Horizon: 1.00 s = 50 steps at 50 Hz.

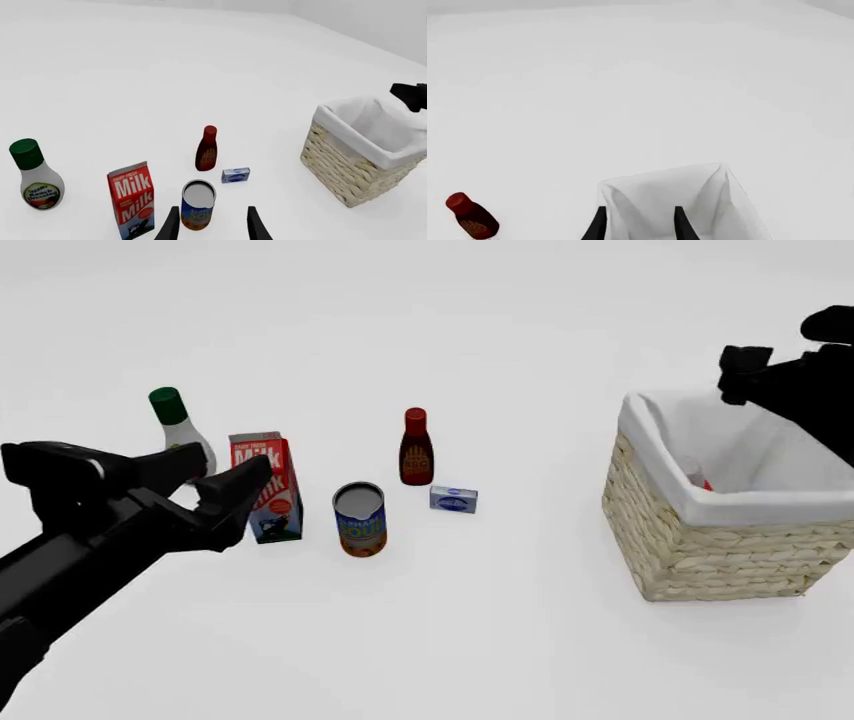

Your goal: Pick the ketchup and place it in the basket.

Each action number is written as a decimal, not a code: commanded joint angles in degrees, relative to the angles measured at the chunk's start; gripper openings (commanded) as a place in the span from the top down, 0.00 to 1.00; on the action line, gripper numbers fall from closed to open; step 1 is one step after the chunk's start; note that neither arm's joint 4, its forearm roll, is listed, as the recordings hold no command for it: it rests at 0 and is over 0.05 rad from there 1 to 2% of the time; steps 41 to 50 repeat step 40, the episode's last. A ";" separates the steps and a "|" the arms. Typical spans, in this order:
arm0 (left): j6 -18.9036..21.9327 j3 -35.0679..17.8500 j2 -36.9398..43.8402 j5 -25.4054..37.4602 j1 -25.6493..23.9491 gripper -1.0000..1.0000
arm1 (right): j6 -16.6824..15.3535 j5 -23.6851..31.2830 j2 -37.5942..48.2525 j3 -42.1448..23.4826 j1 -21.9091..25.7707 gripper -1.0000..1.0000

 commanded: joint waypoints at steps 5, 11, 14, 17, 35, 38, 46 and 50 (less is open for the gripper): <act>-0.43 0.11 -0.60 -0.13 -0.29 0.00 | -5.85 -1.22 -9.89 4.50 1.86 0.00; -0.83 0.48 -0.55 -0.65 -0.36 0.00 | -4.12 -3.72 -14.72 8.29 2.81 0.00; -0.88 0.56 -0.47 -0.88 -0.44 0.00 | -2.30 -6.04 -18.51 11.58 3.76 0.00; -1.00 0.61 -0.32 -1.26 -0.57 0.00 | -3.49 -8.54 -22.91 15.22 4.38 0.00; 0.52 2.28 -0.34 -3.92 0.29 0.00 | 0.06 -16.44 -34.27 26.37 5.76 0.00; 0.47 2.73 -0.27 -4.58 0.35 0.00 | -0.62 -17.41 -36.43 28.91 6.28 0.00; 0.44 2.96 -0.32 -4.83 0.22 0.00 | -0.14 -17.89 -37.85 30.50 6.32 0.00; 0.44 2.96 -0.32 -4.83 0.22 0.00 | -0.14 -17.89 -37.85 30.50 6.32 0.00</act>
